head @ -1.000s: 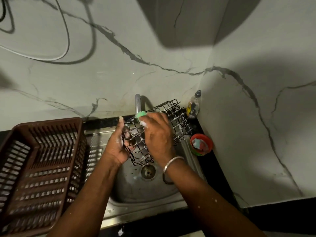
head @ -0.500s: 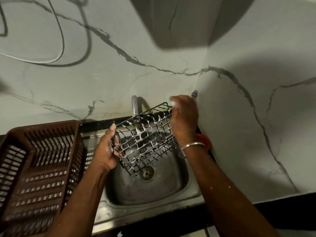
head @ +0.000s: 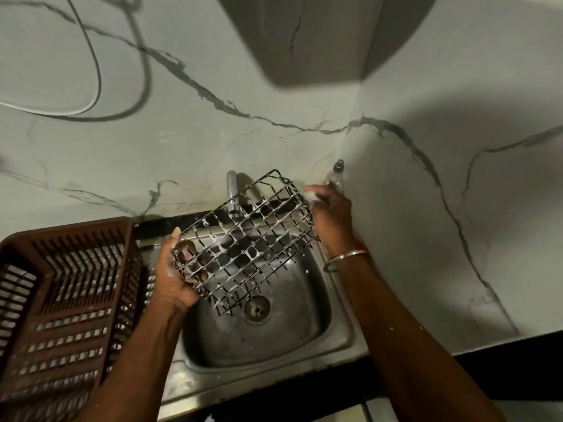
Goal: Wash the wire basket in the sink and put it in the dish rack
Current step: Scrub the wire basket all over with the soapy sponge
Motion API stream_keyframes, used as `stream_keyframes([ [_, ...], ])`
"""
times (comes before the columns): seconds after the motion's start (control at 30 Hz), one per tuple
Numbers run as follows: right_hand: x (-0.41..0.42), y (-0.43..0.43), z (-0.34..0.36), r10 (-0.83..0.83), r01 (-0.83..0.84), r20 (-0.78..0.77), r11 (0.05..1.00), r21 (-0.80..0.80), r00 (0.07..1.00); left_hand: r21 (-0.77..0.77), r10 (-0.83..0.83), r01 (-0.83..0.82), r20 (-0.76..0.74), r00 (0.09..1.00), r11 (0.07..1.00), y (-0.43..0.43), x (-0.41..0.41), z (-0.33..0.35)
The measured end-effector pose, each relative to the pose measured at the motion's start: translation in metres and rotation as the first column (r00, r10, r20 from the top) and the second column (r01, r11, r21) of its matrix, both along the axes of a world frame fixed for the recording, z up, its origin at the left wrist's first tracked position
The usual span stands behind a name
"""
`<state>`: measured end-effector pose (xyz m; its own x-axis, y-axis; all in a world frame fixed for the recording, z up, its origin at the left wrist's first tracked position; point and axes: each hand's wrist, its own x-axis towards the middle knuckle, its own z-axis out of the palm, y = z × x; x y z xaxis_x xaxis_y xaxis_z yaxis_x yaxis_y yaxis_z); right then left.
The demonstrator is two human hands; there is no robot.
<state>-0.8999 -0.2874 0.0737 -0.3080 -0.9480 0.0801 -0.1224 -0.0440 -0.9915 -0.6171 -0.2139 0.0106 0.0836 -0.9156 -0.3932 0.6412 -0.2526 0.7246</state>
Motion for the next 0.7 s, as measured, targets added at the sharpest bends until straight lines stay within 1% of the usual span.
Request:
stream_keyframes([
  [0.03, 0.000, 0.000, -0.002, 0.090, -0.090, 0.034, 0.996, 0.025, 0.995, -0.005, 0.008, -0.008, -0.018, 1.000, 1.000, 0.001, -0.002, 0.000],
  [0.07, -0.002, -0.001, -0.004, 0.142, -0.145, 0.067, 0.989, 0.035, 0.988, -0.010, 0.015, -0.016, -0.043, 0.999, 1.000, 0.002, -0.004, -0.001],
  [0.17, -0.008, -0.004, -0.002, 0.248, -0.262, 0.205, 0.964, 0.042, 0.947, -0.004, 0.059, -0.060, -0.083, 0.995, 0.998, 0.002, -0.004, -0.011],
  [0.23, -0.010, -0.006, 0.003, 0.300, -0.323, 0.204, 0.943, 0.086, 0.932, 0.012, 0.071, -0.070, -0.108, 0.992, 0.997, 0.005, -0.007, -0.018],
  [0.33, -0.008, -0.014, 0.010, 0.326, -0.335, 0.086, 0.930, 0.150, 0.942, 0.086, 0.051, -0.045, -0.065, 0.997, 0.995, 0.007, -0.013, -0.023],
  [0.43, -0.008, -0.029, 0.019, 0.345, -0.320, -0.056, 0.911, 0.259, 0.937, 0.126, -0.058, 0.057, 0.000, 0.998, 0.990, 0.003, -0.012, -0.021],
  [0.5, -0.007, -0.038, 0.022, 0.360, -0.298, -0.123, 0.886, 0.354, 0.925, 0.154, -0.142, 0.127, 0.090, 0.986, 0.980, 0.002, -0.010, -0.017],
  [0.6, -0.007, -0.047, 0.024, 0.385, -0.252, -0.228, 0.855, 0.454, 0.895, 0.178, -0.299, 0.260, 0.248, 0.921, 0.949, 0.004, -0.008, -0.013],
  [0.7, -0.001, -0.054, 0.029, 0.467, -0.252, -0.321, 0.810, 0.529, 0.824, 0.194, -0.437, 0.391, 0.401, 0.805, 0.900, 0.007, -0.016, -0.008],
])
